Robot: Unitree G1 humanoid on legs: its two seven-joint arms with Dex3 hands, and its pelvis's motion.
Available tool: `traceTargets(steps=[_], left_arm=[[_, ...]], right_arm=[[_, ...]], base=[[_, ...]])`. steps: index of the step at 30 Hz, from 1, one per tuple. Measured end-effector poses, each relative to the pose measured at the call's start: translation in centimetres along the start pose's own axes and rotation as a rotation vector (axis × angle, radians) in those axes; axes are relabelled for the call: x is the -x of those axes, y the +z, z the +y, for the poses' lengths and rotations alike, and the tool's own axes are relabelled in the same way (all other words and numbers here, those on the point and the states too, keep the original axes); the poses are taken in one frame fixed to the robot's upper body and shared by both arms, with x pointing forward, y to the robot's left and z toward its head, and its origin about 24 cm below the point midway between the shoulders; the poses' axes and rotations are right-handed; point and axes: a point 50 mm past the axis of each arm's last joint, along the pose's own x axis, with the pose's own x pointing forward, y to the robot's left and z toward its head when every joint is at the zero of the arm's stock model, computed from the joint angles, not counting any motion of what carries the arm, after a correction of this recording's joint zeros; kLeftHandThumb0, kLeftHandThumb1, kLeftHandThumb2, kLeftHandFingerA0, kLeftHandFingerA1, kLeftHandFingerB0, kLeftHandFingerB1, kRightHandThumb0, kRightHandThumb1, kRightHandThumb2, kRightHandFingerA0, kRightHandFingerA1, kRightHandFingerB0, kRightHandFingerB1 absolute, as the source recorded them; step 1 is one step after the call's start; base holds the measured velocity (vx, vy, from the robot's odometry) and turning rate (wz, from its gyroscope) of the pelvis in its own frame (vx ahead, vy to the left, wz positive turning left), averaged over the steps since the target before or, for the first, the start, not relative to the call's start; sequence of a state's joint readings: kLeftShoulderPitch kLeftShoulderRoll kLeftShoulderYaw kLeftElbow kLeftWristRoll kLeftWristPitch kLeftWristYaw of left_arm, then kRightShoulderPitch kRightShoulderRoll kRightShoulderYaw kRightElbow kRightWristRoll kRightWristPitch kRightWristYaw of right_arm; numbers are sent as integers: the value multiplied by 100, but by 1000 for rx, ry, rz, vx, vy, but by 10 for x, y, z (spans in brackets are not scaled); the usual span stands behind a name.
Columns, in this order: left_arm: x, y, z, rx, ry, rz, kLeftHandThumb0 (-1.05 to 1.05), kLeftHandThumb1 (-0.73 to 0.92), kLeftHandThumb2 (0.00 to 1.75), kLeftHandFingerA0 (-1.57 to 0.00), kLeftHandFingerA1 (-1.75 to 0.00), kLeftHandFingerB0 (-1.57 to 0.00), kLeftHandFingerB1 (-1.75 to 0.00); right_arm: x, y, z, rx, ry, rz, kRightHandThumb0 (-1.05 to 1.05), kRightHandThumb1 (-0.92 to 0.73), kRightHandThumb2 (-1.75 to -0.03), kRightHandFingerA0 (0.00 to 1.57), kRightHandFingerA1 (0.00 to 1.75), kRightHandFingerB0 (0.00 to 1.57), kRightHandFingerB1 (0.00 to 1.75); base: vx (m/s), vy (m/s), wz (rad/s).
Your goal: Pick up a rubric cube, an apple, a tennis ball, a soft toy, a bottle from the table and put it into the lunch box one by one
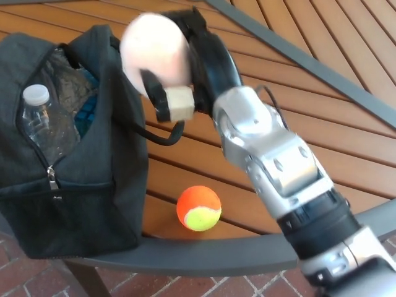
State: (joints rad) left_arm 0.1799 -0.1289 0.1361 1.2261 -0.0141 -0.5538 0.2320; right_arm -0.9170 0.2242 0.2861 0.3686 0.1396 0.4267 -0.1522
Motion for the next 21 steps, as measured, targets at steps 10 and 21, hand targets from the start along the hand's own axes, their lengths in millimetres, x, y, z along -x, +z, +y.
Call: traceTargets(steps=[10, 21], left_arm=[[1, -2, 1, -9, 1, 4, -15, 54, 104, -115, -110, -101, -109], [1, -2, 1, -14, 4, 4, -15, 60, 94, -111, -113, -95, -113]], right_arm=[[-18, 75, 25, 157, 50, -185, -20, -40, -141, 101, 175, 88, 162], [-20, 138, 56, 414, 81, -412, -22, -42, -139, 103, 175, 95, 153]], base=[[0, 0, 0], [0, 0, 0]])
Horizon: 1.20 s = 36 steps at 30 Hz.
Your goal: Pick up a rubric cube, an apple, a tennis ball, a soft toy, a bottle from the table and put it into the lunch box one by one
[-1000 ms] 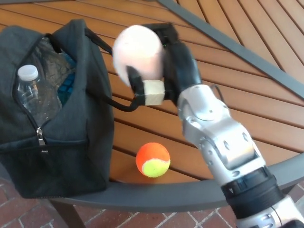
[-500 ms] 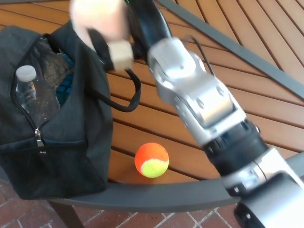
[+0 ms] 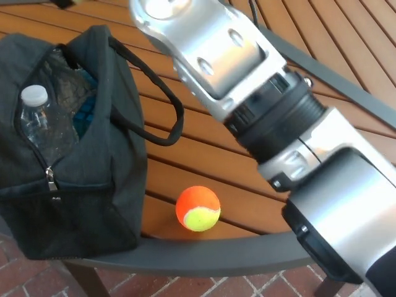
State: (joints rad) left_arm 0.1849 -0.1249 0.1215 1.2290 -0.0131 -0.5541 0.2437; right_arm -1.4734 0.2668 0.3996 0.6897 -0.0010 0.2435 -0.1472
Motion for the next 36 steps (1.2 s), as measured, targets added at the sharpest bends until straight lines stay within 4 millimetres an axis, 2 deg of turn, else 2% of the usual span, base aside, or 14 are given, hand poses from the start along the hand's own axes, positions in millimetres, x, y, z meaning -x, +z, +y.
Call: traceTargets(steps=[9, 11, 12, 16, 17, 18, 20, 25, 26, 30, 31, 33, 34, 36], left_arm=[[0, 0, 0, -4, -1, -1, -13, 64, 89, -112, -114, -97, -113], [0, 0, -1, -3, -3, -3, -12, 64, 88, -109, -115, -97, -112], [0, 1, -1, -3, -4, -4, -12, 63, 89, -108, -116, -98, -112], [-1, 3, -2, 0, -9, -9, -10, 63, 89, -105, -119, -97, -113], [-2, 3, -2, 0, -9, -10, -10, 63, 89, -105, -119, -97, -113], [-2, 3, -2, 4, -9, -10, -11, 58, 95, -109, -115, -99, -111], [-2, 4, -2, 7, -9, -10, -10, 62, 92, -109, -116, -98, -114], [-2, 4, -2, 9, -9, -9, -9, 63, 91, -109, -116, -98, -114], [-2, 4, -2, 9, -9, -10, -15, 57, 97, -113, -113, -101, -110], [-2, 4, -2, 9, -9, -10, -15, 57, 97, -113, -113, -101, -110], [-2, 4, -2, 9, -9, -10, -10, 62, 92, -108, -118, -96, -115], [-2, 4, -3, 10, -9, -10, -10, 62, 92, -108, -118, -96, -115], [-2, 4, -3, 10, -10, -10, -13, 57, 99, -111, -114, -99, -111], [-2, 4, -3, 10, -11, -10, -13, 57, 99, -111, -114, -99, -111]], right_arm=[[3, -2, 30, 220, 145, -85, -20, -42, -129, 92, 175, 82, 166], [8, -10, 40, 266, 204, -91, -14, -44, -111, 89, 174, 79, 155], [9, -15, 43, 279, 223, -87, -21, -47, -100, 88, 157, 78, 115], [20, -41, 57, 317, 307, -36, -26, -51, -77, 90, 119, 78, 84], [22, -46, 59, 321, 319, -25, -26, -51, -77, 90, 119, 78, 84], [26, -53, 63, 333, 340, -7, -24, -53, -92, 92, 166, 81, 107], [30, -62, 67, 342, 358, 13, -24, -52, -97, 96, 172, 84, 130], [42, -81, 78, 361, 408, 44, -20, -49, -99, 100, 167, 88, 129], [44, -83, 79, 366, 414, 39, -29, -54, -86, 81, 157, 74, 128], [46, -85, 82, 393, 430, 32, -29, -54, -86, 81, 157, 74, 128], [47, -85, 83, 410, 438, 30, -23, -50, -108, 91, 172, 79, 139], [47, -86, 83, 419, 438, 29, -23, -50, -108, 91, 172, 79, 139], [47, -86, 83, 421, 437, 30, -24, -51, -97, 89, 146, 79, 103], [47, -87, 81, 421, 433, 36, -24, -51, -97, 89, 146, 79, 103]], base=[[0, 0, 0], [0, 0, 0], [0, 0, 0], [0, 0, 0], [0, 0, 0], [0, 0, 0], [0, 0, 0], [0, 0, 0], [0, 0, 0], [0, 0, 0], [0, 0, 0], [0, 0, 0], [0, 0, 0], [0, 0, 0]])
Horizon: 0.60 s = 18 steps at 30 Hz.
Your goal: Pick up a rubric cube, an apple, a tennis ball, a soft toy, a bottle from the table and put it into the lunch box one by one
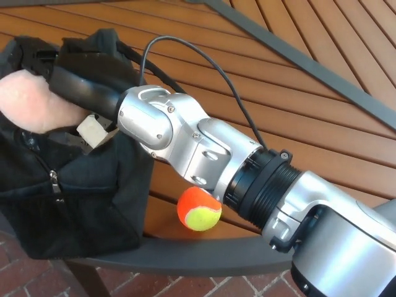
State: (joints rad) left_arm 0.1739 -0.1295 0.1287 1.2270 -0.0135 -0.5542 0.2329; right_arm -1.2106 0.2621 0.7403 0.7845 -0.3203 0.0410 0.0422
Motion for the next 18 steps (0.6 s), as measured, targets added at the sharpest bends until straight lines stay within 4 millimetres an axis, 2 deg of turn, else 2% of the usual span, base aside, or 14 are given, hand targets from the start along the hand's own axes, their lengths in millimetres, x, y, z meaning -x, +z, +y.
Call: traceTargets(steps=[2, 3, 4, 6, 7, 9, 10, 11, 12, 13, 14, 17, 18], left_arm=[[0, 0, 0, 0, 0, 0, -13, 57, 99, -111, -114, -99, -111], [0, 0, 0, 0, -1, 0, -11, 57, 98, -111, -114, -101, -111], [0, 0, 0, 0, -1, 0, -11, 57, 98, -111, -114, -101, -111], [0, 0, 0, 0, -1, 0, -12, 56, 99, -112, -113, -102, -110], [0, 0, 0, -1, -1, 1, -12, 62, 88, -109, -114, -99, -111], [0, 0, 0, -2, -2, 1, -12, 63, 88, -107, -115, -98, -111], [0, 0, 0, -5, -2, 0, -12, 63, 88, -107, -115, -98, -111], [0, 0, 0, -5, -2, 0, -11, 63, 90, -108, -118, -99, -110], [0, 0, 0, -8, -1, -1, -11, 63, 90, -108, -118, -99, -110], [0, 0, 0, -8, 0, -1, -14, 58, 96, -111, -117, -102, -109], [0, 0, 0, -7, 0, -1, -13, 57, 98, -112, -117, -102, -110], [0, 0, 0, -7, 1, -1, -14, 58, 96, -112, -114, -101, -109], [0, 0, 0, -7, 2, -2, -13, 58, 98, -113, -114, -103, -109]], right_arm=[[0, -2, -1, -4, -1, 7, -24, -51, -97, 89, 146, 79, 103], [0, -3, -1, -7, -1, 13, -23, -55, -94, 86, 160, 81, 123], [0, -5, -2, -12, -2, 21, -23, -55, -94, 86, 160, 81, 123], [0, -7, -2, -11, 0, 29, -23, -54, -95, 85, 157, 82, 119], [0, -9, -1, -7, 3, 35, -26, -53, -83, 85, 144, 76, 101], [1, -10, -1, 3, 7, 40, -29, -58, -78, 84, 142, 73, 98], [1, -11, 0, 12, 11, 44, -29, -58, -78, 84, 142, 73, 98], [1, -11, 0, 12, 11, 44, -23, -57, -86, 85, 159, 77, 109], [1, -12, 1, 26, 15, 50, -23, -57, -86, 85, 159, 77, 109], [1, -12, 1, 29, 16, 52, -22, -50, -79, 85, 143, 83, 97], [1, -13, 1, 35, 19, 62, -26, -48, -71, 84, 150, 76, 88], [2, -21, 0, 51, 32, 108, -26, -51, -67, 84, 151, 79, 83], [3, -25, 0, 59, 39, 129, -18, -52, -61, 83, 148, 80, 79]], base=[[0, 0, 0], [0, 0, 0], [0, 0, 0], [0, 0, 0], [0, 0, 0], [0, 0, 0], [0, 0, 0], [0, 0, 0], [0, 0, 0], [0, 0, 0], [0, 0, 0], [0, 0, 0], [0, 0, 0]])
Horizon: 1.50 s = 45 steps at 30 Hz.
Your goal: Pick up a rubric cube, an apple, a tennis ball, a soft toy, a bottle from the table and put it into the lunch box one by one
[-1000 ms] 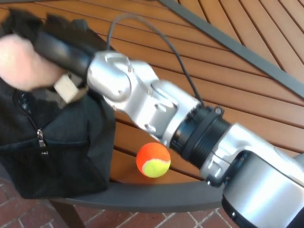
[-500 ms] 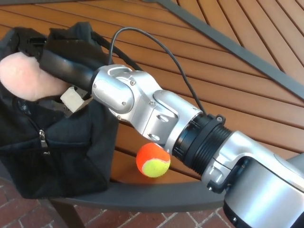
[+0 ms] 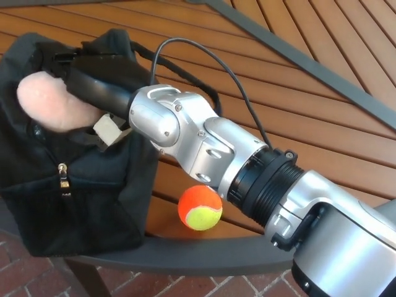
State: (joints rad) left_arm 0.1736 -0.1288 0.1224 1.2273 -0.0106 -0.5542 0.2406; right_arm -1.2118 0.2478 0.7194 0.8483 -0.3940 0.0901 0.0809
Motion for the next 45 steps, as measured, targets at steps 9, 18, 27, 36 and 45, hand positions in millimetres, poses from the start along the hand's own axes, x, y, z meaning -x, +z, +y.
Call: traceTargets(steps=[9, 18, 27, 36, 45], left_arm=[[0, 0, 0, 6, 1, 1, -11, 63, 90, -110, -116, -99, -113], [0, 0, 0, 4, 1, -1, -11, 59, 96, -110, -116, -100, -110], [0, 0, 0, 5, -1, -3, -11, 63, 89, -112, -114, -100, -110], [0, 1, 0, -4, 2, -5, -12, 63, 89, -110, -115, -99, -110], [1, 0, 0, -12, 0, -4, -12, 63, 90, -107, -116, -99, -112]], right_arm=[[-1, -18, -1, 96, 33, 144, -33, -56, -68, 79, 157, 62, 87], [-3, -16, -11, 101, 77, 217, -65, -56, -77, 0, 0, 4, 28], [-3, -11, -6, 227, 155, 274, -99, -50, -98, 0, 32, 0, 8], [-2, -4, -16, 232, 202, 320, -105, -82, -71, 0, 0, 4, 39], [-1, -4, -21, 196, 207, 341, -105, -92, -85, 0, 0, 0, 0]], base=[[0, 0, 0], [0, 0, 0], [0, 0, 0], [0, 0, 0], [0, 0, 0]])
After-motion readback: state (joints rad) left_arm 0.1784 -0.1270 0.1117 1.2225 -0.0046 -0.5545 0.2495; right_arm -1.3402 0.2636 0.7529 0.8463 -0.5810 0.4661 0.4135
